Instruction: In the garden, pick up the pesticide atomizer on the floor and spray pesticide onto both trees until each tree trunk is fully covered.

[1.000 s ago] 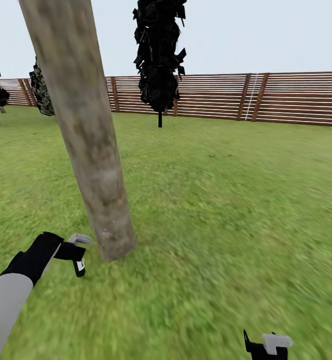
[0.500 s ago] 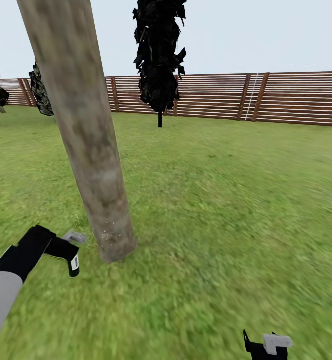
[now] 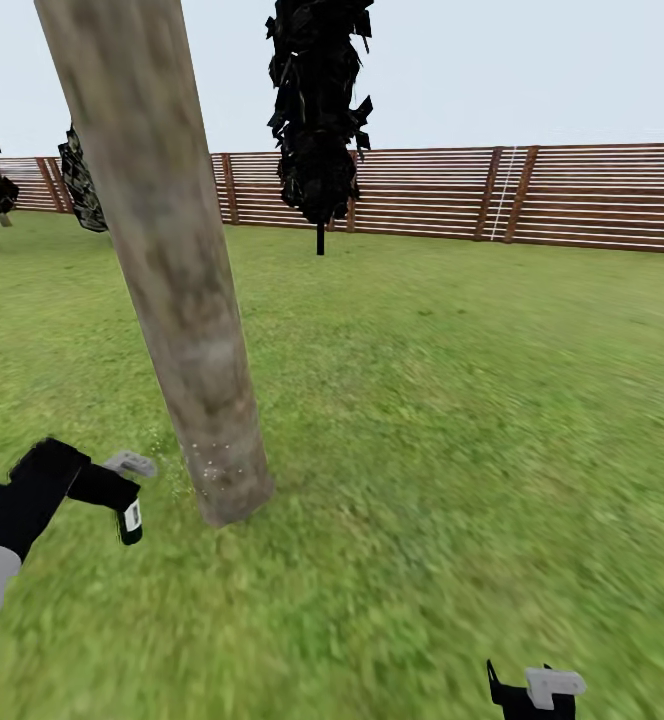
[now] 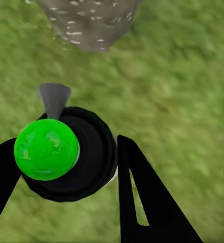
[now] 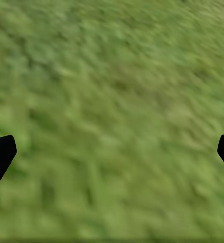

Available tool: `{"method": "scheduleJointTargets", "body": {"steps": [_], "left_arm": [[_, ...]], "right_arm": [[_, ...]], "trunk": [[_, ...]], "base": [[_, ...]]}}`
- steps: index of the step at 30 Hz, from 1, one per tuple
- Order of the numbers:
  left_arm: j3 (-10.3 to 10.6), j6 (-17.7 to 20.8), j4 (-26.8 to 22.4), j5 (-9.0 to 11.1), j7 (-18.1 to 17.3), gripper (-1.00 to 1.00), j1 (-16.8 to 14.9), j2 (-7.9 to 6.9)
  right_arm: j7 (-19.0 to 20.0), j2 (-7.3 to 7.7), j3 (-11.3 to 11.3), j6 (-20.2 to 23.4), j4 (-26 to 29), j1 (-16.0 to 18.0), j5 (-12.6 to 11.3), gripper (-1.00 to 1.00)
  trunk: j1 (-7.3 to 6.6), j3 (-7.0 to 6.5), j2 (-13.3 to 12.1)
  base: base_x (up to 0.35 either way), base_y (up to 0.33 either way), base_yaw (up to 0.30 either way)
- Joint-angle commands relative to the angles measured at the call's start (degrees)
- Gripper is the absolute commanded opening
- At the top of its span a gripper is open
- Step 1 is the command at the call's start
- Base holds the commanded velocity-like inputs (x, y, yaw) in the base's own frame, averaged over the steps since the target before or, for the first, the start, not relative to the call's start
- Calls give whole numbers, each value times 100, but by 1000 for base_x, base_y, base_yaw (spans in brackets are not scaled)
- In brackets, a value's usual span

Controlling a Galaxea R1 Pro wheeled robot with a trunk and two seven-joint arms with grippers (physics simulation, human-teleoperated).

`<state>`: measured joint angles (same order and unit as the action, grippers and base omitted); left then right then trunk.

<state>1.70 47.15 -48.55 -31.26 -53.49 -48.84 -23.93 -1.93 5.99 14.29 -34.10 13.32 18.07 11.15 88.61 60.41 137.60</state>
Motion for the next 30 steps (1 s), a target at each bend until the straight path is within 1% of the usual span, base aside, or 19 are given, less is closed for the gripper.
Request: {"method": "scheduleJointTargets", "body": {"steps": [1,2,5,6,10,12,16,20,22,24,26,27,28,30], "left_arm": [[16,14,-20,-65,-53,-100,-8,66],[21,34,-32,-65,-55,-100,-25,134],[17,52,-39,-77,-56,-100,-54,203],[11,52,-40,-82,-56,-100,-57,208],[-46,60,-48,-70,-63,-100,-76,111],[-33,68,-49,-83,-62,-100,-48,94],[-20,22,6,-89,-28,-100,-8,113],[-32,21,1,-74,-22,-100,13,211],[-55,36,-1,-68,-7,-100,15,257],[-62,39,52,-79,19,-100,48,260],[-59,34,68,-78,226,-100,153,268],[-63,41,72,-61,560,-100,190,269],[-65,49,69,-39,733,-100,201,267],[-70,57,56,-23,796,-100,205,272]], "right_arm": [[-23,-2,30,-18,-5,4,62,100],[-23,-2,30,-18,-5,6,62,100],[-22,-2,30,-18,-6,4,62,100],[-22,-2,30,-18,-5,5,62,100],[-21,-2,30,-18,-11,4,62,100],[-20,-2,30,-18,-9,6,62,100],[-18,-2,30,-18,-13,6,62,100],[-18,-2,27,-18,-12,5,62,100],[-17,-2,27,-18,-8,4,62,100],[-17,-2,29,-18,-5,4,62,100],[-17,-2,30,-18,-5,4,62,100],[-19,-2,30,-18,-5,5,62,100],[-23,-2,30,-18,-5,6,62,100],[-25,-2,30,-18,-5,5,62,100]], "trunk": [[-1,5,2],[-1,5,2],[-1,5,2],[-1,5,2],[-1,5,2],[-1,5,2],[-1,5,2],[-1,5,2],[-1,5,2],[-1,5,2],[-1,5,2],[-1,5,2],[-1,5,2],[-1,5,2]], "base": [[0,0,0],[0,0,0],[0,0,0],[0,0,0],[0,0,0],[0,0,0],[0,0,0],[0,-27,0],[0,-204,0],[0,-257,0],[0,-269,0],[0,-270,0],[0,-271,0],[0,-271,0]]}}
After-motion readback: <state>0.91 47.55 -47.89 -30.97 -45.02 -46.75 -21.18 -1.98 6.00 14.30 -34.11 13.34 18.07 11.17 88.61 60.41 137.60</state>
